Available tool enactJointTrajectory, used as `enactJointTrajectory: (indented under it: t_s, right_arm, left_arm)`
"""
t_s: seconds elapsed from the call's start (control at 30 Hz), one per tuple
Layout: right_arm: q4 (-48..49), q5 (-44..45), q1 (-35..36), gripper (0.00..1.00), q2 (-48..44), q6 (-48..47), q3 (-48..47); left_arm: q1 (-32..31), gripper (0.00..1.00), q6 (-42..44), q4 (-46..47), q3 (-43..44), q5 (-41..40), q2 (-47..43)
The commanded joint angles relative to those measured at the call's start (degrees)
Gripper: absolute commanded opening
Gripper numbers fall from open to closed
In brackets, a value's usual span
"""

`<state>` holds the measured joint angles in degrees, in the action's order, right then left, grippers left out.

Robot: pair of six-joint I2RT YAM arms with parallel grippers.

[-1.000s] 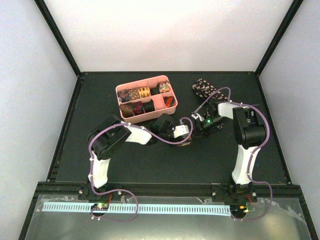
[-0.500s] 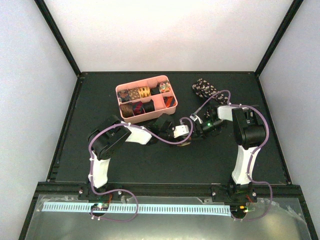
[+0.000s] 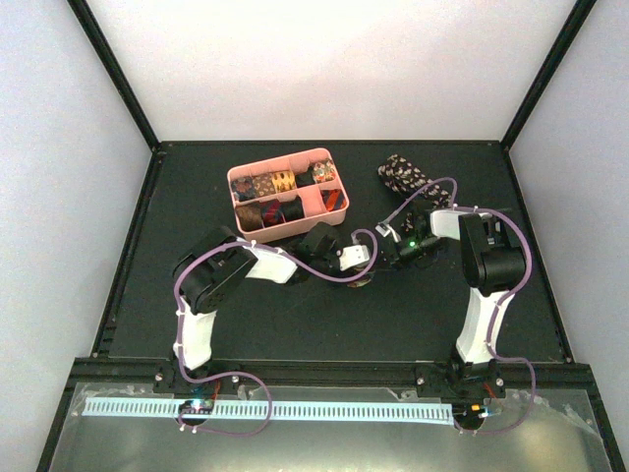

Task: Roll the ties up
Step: Roll the tie at the center of the board, then adjust the tie at the center of the board.

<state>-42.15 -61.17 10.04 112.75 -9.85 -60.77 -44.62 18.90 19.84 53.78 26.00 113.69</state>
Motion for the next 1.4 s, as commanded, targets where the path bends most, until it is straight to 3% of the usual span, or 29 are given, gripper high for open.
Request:
enactJointTrajectory:
  t_s: [0.0, 0.2, 0.33, 0.53, 0.97, 1.1, 1.37]
  right_arm:
    - [3.64, 2.77, 1.05, 0.02, -1.2, 1.18, 1.95]
    - [3.83, 1.15, 1.1, 0.02, -2.19, 0.88, 2.37]
    - [5.49, 0.41, 1.07, 0.02, -3.24, 1.81, 3.37]
    - [8.81, -1.05, 1.1, 0.02, -3.75, 4.2, 5.09]
    - [8.74, -1.71, 1.12, 0.02, -3.31, 4.35, 5.27]
    - [8.2, -2.36, 1.05, 0.02, -3.54, 3.73, 5.36]
    - [7.13, -3.04, 1.11, 0.02, -4.59, 2.79, 5.57]
  left_arm:
    - [1.82, 0.68, -0.37, -2.48, -4.6, 0.79, -2.68]
    - [2.63, 0.98, 0.34, 1.27, -8.37, 1.04, -9.77]
    - [3.67, 0.99, 2.36, -0.49, -8.96, 1.7, -10.77]
    - [3.55, 0.99, 1.73, 1.19, -10.23, 9.07, -9.02]
    - [-0.01, 0.98, -0.98, 3.19, -2.25, 5.67, 2.1]
    - [0.06, 0.84, -1.06, 3.08, -2.16, 5.72, 2.7]
    - [0.5, 0.37, -0.45, 0.76, -3.66, 5.29, 2.54]
